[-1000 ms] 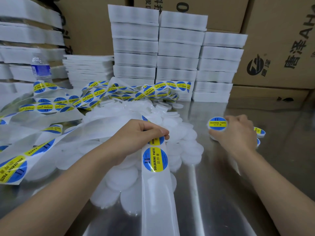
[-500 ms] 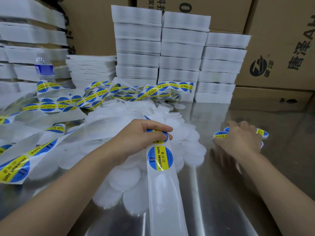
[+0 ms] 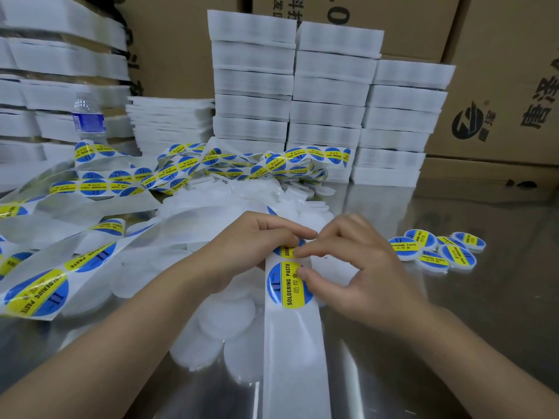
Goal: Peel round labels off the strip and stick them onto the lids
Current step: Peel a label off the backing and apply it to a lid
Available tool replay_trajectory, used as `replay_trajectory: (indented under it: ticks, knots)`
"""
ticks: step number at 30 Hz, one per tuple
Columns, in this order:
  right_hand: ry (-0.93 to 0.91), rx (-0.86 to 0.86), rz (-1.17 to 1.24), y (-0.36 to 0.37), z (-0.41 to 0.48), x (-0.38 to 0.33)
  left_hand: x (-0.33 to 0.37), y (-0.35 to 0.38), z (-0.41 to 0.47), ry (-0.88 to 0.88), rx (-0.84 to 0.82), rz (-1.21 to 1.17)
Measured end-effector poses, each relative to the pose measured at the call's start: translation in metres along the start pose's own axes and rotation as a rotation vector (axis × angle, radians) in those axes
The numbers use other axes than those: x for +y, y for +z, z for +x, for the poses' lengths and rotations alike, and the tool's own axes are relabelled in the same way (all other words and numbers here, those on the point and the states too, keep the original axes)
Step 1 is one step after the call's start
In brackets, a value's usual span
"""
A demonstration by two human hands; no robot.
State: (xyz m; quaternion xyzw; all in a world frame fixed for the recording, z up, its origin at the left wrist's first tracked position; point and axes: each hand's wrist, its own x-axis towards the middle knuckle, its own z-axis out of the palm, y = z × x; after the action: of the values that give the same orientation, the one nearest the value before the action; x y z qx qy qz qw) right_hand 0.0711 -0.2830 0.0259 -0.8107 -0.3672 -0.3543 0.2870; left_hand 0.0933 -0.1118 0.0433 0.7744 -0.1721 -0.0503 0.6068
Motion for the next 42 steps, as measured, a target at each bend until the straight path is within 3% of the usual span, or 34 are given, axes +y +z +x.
replay_trajectory:
  ticks: [14,21,34,38,42]
  knots:
    - [-0.035,-0.028,-0.014,0.006,-0.003,0.007,-0.004,-0.003,0.002,0.019,0.009,0.058]
    - [0.031,-0.077,0.066,0.006,-0.003,0.008,-0.005,-0.003,0.003,0.021,0.021,0.069]
    - [-0.049,-0.076,0.021,0.005,-0.003,0.006,-0.011,-0.003,0.007,0.025,0.023,0.096]
    - [-0.064,-0.068,0.011,0.005,-0.003,0.007,-0.012,-0.001,0.009,0.05,0.004,0.068]
    - [-0.066,-0.077,0.004,0.005,-0.003,0.007,-0.014,-0.002,0.01,0.144,0.098,0.082]
